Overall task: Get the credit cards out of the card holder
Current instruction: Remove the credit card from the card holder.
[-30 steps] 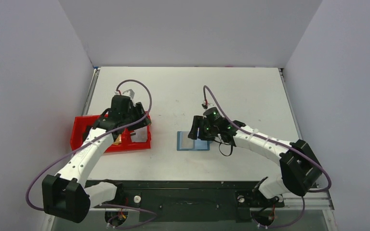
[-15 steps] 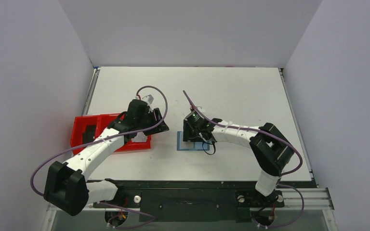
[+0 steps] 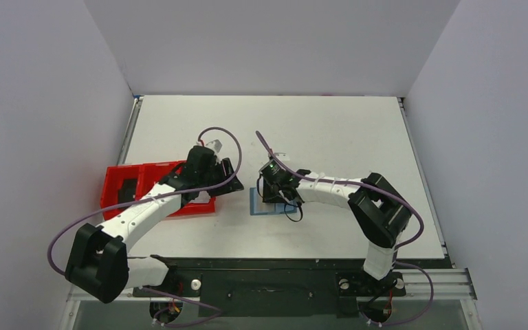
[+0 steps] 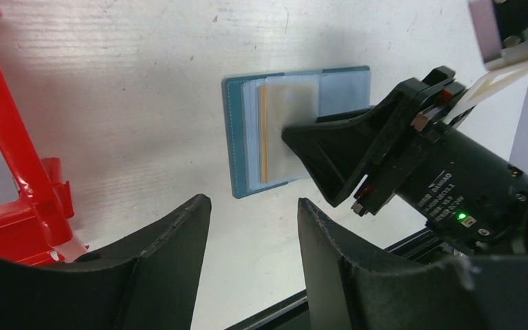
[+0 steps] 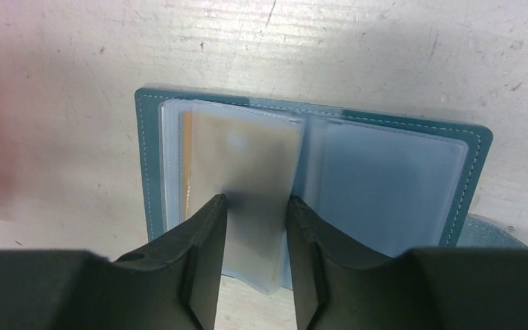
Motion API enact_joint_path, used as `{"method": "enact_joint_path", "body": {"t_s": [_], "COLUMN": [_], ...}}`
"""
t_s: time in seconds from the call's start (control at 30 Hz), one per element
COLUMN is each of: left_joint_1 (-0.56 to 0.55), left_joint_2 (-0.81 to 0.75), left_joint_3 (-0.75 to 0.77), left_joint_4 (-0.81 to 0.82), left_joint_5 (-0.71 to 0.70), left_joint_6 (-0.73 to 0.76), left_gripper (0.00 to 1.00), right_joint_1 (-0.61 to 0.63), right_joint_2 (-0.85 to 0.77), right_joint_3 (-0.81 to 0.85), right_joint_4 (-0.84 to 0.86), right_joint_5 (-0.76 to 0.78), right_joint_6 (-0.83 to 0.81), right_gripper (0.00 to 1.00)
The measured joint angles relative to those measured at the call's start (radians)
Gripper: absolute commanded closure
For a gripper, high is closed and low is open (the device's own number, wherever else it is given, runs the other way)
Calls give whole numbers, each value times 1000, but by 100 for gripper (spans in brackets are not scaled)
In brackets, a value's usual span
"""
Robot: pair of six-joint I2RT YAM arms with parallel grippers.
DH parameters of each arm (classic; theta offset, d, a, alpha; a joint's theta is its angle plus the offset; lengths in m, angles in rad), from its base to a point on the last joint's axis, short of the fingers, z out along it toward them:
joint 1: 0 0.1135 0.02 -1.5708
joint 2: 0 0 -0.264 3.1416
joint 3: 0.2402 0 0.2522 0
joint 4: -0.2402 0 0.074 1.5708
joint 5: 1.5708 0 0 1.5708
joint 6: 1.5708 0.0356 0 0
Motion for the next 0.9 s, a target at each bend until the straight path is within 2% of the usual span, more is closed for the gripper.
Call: {"method": "enact_joint_path", "body": {"t_s": [0.03, 0.13, 0.3, 0.57, 0.9], "left_joint_1": [-4, -23, -52, -100, -132], "left_joint_2": [8, 37, 88, 216, 312], "left_joint_3": [-3, -6, -14, -15, -2], "left_joint_4": [3, 12, 49, 138, 183], "left_joint_5": [0, 0, 2, 40, 68], "left_joint_6": [0, -6, -23, -56, -79], "left_gripper": [53, 53, 55, 63, 68], "right_joint_1": [0, -3, -32, -102, -132], "right_joint_2": [2, 2, -14, -45, -47], "right_joint_3": [0, -6, -66, -171, -206], "right_joint_4": [6, 35, 117, 262, 333], "right_joint_5": [0, -10, -51, -206, -275], "right_joint_6": [2, 8, 13, 24, 29], "right_gripper": [78, 84, 100, 100, 100]}}
